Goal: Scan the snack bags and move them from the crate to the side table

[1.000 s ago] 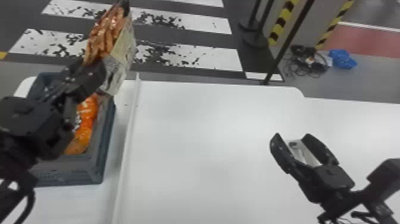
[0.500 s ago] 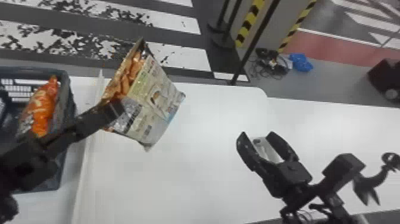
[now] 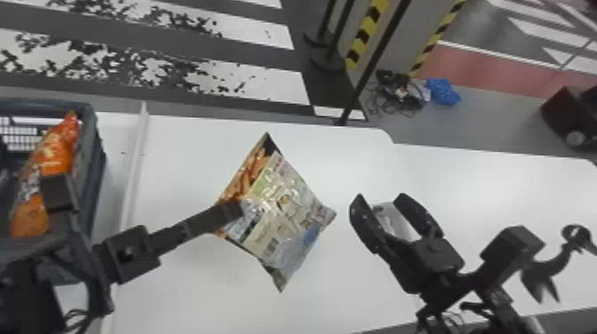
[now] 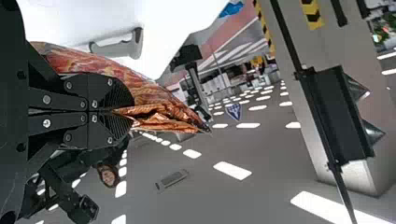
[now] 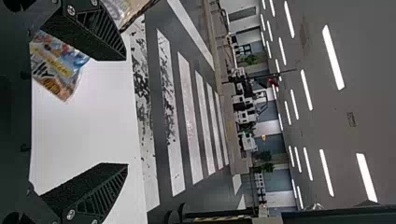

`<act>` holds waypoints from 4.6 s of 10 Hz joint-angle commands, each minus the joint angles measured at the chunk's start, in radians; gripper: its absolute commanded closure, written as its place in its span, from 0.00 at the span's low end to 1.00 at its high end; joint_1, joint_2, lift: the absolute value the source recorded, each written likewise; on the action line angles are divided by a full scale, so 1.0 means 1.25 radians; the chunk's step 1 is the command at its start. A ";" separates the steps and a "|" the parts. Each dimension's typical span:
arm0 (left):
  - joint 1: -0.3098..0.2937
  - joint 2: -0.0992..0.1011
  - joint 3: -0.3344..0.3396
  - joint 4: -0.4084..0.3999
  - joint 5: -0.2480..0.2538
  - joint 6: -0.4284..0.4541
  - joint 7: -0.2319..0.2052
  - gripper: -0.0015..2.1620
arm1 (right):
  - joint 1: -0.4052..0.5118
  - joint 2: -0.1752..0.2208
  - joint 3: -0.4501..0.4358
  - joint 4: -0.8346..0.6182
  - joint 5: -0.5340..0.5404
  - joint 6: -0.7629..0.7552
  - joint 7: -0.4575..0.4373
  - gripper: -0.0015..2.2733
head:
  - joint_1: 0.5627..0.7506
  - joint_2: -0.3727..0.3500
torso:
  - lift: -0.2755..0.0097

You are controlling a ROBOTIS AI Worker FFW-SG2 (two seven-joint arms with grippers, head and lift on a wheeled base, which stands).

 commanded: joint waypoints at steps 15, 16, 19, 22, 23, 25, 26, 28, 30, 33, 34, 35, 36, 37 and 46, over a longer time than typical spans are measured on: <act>0.027 0.018 -0.279 -0.195 -0.648 -0.275 0.479 0.02 | -0.030 -0.010 0.022 0.014 0.011 0.081 0.000 0.05 | 0.70 0.03 | 0.66; 0.082 0.041 -0.225 -0.280 -0.632 -0.275 0.480 0.02 | -0.048 -0.010 0.032 0.016 0.011 0.131 -0.001 0.11 | 0.70 0.03 | 0.66; 0.223 0.082 -0.080 -0.439 -0.607 -0.275 0.469 0.02 | -0.087 -0.007 0.074 0.023 0.011 0.248 0.012 0.73 | 0.70 0.22 | 0.66; 0.331 0.105 0.038 -0.529 -0.563 -0.275 0.448 0.02 | -0.099 -0.007 0.127 0.019 0.021 0.344 0.009 0.99 | 0.70 0.42 | 0.66; 0.361 0.110 0.081 -0.545 -0.535 -0.275 0.442 0.02 | -0.103 -0.008 0.165 0.023 0.045 0.371 0.009 0.99 | 0.70 0.50 | 0.66; 0.416 0.106 0.164 -0.572 -0.485 -0.275 0.412 0.02 | -0.108 -0.013 0.229 0.038 0.055 0.378 0.011 0.99 | 0.70 0.64 | 0.66; 0.431 0.099 0.211 -0.566 -0.431 -0.293 0.355 0.02 | -0.118 -0.016 0.251 0.049 0.059 0.386 0.016 0.99 | 0.70 0.73 | 0.66; 0.438 0.100 0.236 -0.568 -0.401 -0.324 0.296 0.02 | -0.131 -0.012 0.281 0.074 0.071 0.388 0.036 0.99 | 0.70 0.83 | 0.66; 0.453 0.106 0.243 -0.568 -0.407 -0.410 0.294 0.02 | -0.191 -0.010 0.326 0.152 0.080 0.378 0.055 0.99 | 0.70 0.86 | 0.66; 0.464 0.110 0.252 -0.544 -0.436 -0.528 0.341 0.02 | -0.278 -0.005 0.392 0.267 0.123 0.354 0.038 0.99 | 0.70 0.97 | 0.66; 0.465 0.111 0.255 -0.528 -0.436 -0.567 0.353 0.02 | -0.314 -0.002 0.403 0.300 0.129 0.349 0.028 0.99 | 0.70 1.00 | 0.66; 0.466 0.112 0.255 -0.517 -0.447 -0.604 0.358 0.02 | -0.337 0.007 0.403 0.333 0.139 0.342 0.020 0.99 | 0.70 1.00 | 0.66; 0.469 0.114 0.255 -0.515 -0.448 -0.612 0.361 0.02 | -0.363 0.006 0.402 0.371 0.140 0.334 0.002 0.99 | 0.70 1.00 | 0.66; 0.473 0.112 0.254 -0.513 -0.448 -0.646 0.368 0.02 | -0.384 0.006 0.400 0.394 0.146 0.332 -0.017 0.99 | 0.70 1.00 | 0.66; 0.454 0.114 0.210 -0.512 -0.458 -0.648 0.366 0.02 | -0.266 0.007 0.210 0.219 0.030 0.374 0.002 0.99 | 0.70 0.75 | 0.66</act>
